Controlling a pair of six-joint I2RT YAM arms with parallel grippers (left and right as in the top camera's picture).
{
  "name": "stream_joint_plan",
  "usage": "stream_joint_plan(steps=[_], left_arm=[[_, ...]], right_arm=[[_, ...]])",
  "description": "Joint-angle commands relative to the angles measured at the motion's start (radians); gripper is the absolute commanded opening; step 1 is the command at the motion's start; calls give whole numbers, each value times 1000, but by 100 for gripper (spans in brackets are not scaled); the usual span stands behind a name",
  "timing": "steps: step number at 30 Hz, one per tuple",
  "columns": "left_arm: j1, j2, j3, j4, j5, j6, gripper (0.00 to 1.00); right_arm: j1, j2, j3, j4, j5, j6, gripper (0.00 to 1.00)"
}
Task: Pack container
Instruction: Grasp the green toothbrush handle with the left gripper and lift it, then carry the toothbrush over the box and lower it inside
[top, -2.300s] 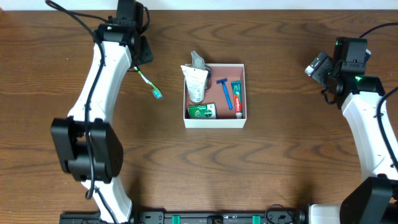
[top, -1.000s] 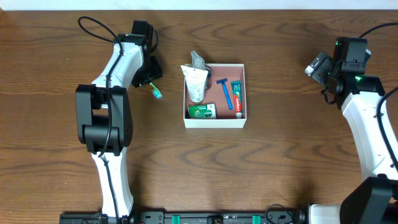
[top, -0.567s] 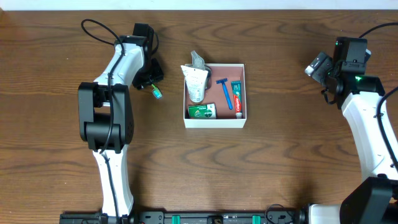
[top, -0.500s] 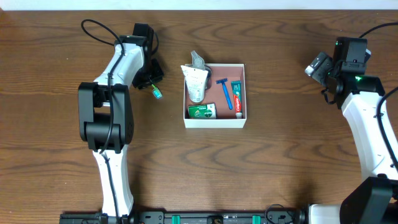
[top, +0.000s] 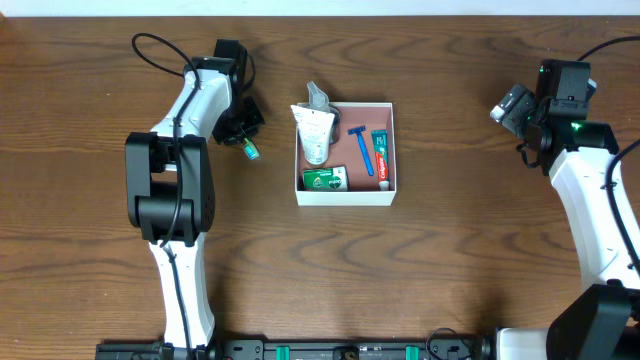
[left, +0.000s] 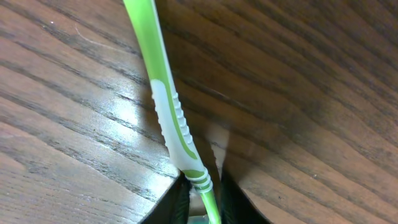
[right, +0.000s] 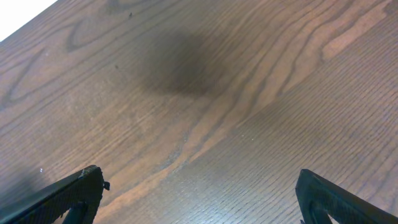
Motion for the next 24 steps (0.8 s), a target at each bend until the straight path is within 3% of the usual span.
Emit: stream_joint_plan(steps=[1, 5, 15, 24], left_arm=[[-1, 47, -10, -9, 24, 6, 13], [-1, 46, -10, -10, 24, 23, 6], [2, 6, 11, -38, 20, 64, 6], [3, -253, 32, -101, -14, 139, 6]], right_arm=[[-9, 5, 3, -1, 3, -13, 99], [-9, 5, 3, -1, 3, -13, 99], [-9, 5, 3, -1, 3, -13, 99], [-9, 5, 3, -1, 3, -13, 99]])
